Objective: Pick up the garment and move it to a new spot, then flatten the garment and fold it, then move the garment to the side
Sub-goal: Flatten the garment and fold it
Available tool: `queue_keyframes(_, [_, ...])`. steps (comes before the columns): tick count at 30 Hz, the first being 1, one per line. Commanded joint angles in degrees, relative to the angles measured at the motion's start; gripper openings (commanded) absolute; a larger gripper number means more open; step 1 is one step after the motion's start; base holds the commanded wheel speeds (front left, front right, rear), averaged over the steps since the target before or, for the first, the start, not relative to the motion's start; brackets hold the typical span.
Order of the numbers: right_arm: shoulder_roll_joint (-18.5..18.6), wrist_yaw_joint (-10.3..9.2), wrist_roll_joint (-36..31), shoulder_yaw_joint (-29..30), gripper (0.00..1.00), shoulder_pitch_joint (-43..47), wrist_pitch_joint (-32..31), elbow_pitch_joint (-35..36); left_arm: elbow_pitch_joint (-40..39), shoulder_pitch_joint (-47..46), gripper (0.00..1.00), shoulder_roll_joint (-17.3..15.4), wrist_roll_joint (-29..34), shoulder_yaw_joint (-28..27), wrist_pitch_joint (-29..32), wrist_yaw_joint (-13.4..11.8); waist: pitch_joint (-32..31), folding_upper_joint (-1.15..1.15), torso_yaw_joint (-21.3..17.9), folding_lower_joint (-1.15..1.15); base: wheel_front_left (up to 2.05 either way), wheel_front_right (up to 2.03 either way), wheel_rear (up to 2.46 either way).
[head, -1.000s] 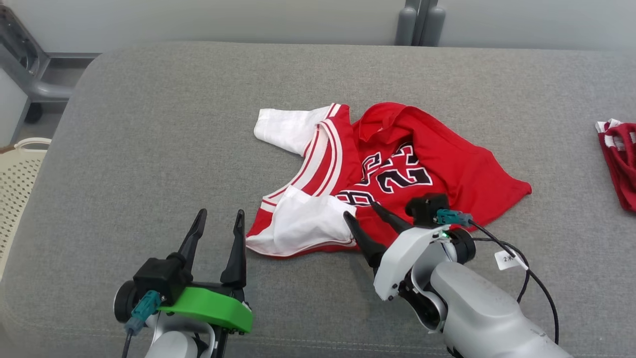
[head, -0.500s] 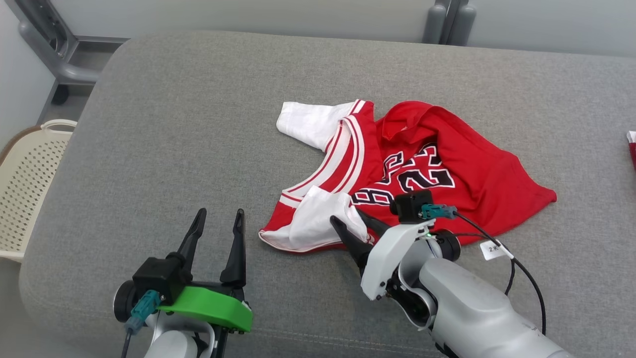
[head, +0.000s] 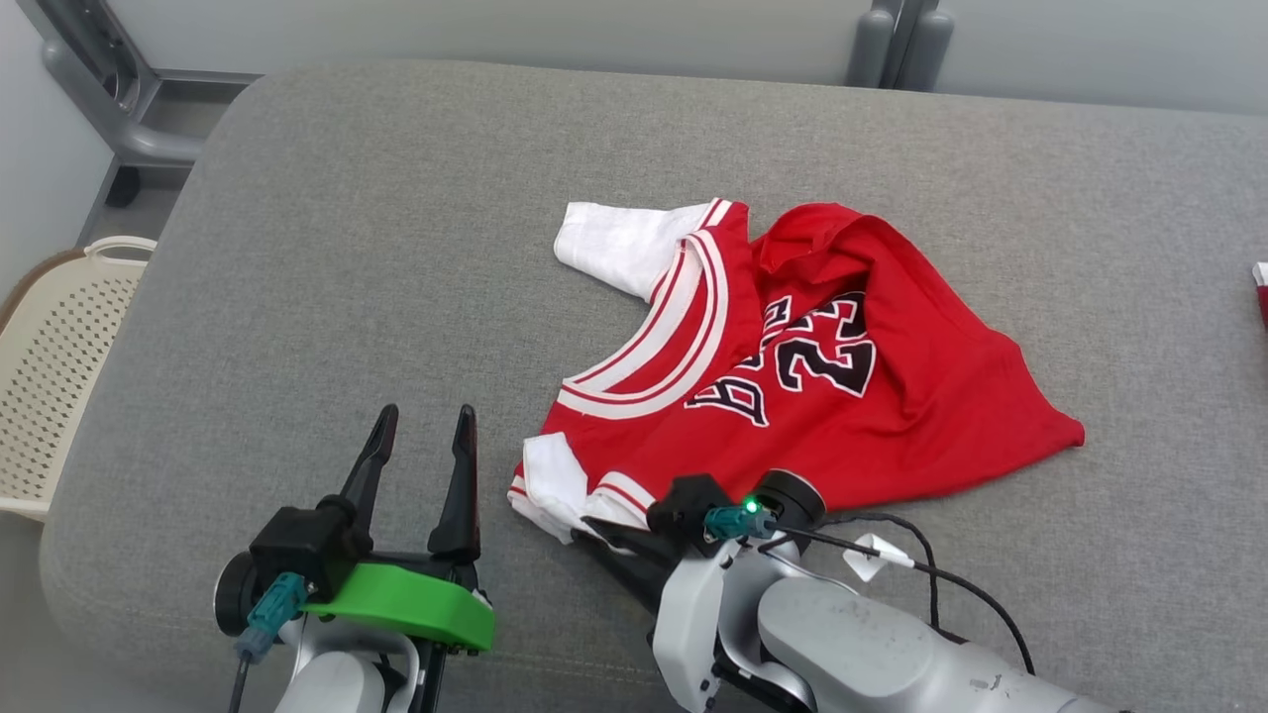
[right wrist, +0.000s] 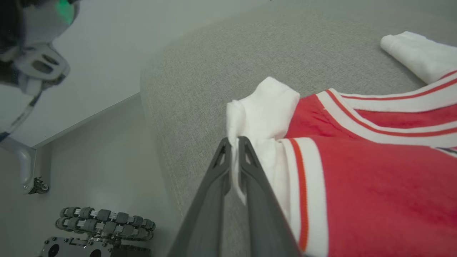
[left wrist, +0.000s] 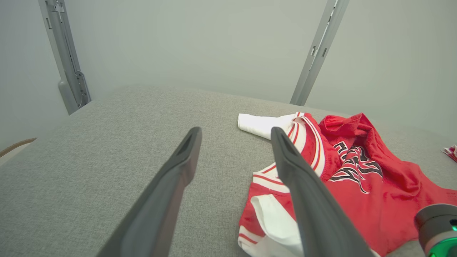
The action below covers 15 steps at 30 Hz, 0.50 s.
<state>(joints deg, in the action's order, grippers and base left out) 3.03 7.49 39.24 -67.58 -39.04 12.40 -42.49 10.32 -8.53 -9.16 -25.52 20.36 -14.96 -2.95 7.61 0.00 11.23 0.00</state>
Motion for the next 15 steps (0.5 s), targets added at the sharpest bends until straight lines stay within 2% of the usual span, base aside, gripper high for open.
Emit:
queue_keyframes(1, [0.7,0.0,-0.3,-1.5,0.73,0.7,0.7,-0.2,-0.2,-0.1,1.0,-0.2,-0.1,-0.3,-0.2,-0.2,0.1,0.0,-0.2,0.0,0.0,0.0,0.0])
queue_keyframes(2, [1.0,0.0,-0.9,-2.5,0.89,0.9,0.9,0.1,-0.3,0.0,1.0,-0.2,-0.1,-0.3,-0.2,-0.2,0.1,0.0,-0.3,0.0,0.0,0.0,0.0])
queue_keyframes(3, [1.0,0.0,-0.9,-2.5,0.89,0.9,0.9,0.1,-0.3,0.0,1.0,-0.2,-0.1,-0.3,-0.2,-0.2,0.1,0.0,-0.3,0.0,0.0,0.0,0.0])
queue_keyframes(4, [1.2,0.0,-1.2,-3.2,1.0,1.1,1.1,0.8,-0.3,0.0,1.0,-0.2,0.0,-0.3,-0.2,-0.2,0.1,0.0,-0.5,0.0,0.0,0.0,0.0])
queue_keyframes(12, [6.5,-0.01,-2.0,-5.6,1.0,3.4,0.7,7.3,-0.7,0.5,1.0,-0.4,0.3,-0.6,-0.2,-0.4,0.2,0.0,-2.5,0.0,0.0,0.0,0.0])
queue_keyframes(15, [8.3,-0.01,0.0,-2.9,1.0,3.8,1.6,9.8,-0.6,0.6,1.0,-0.6,0.3,-0.6,-0.2,-0.3,0.2,0.0,-3.8,0.0,0.0,0.0,0.0])
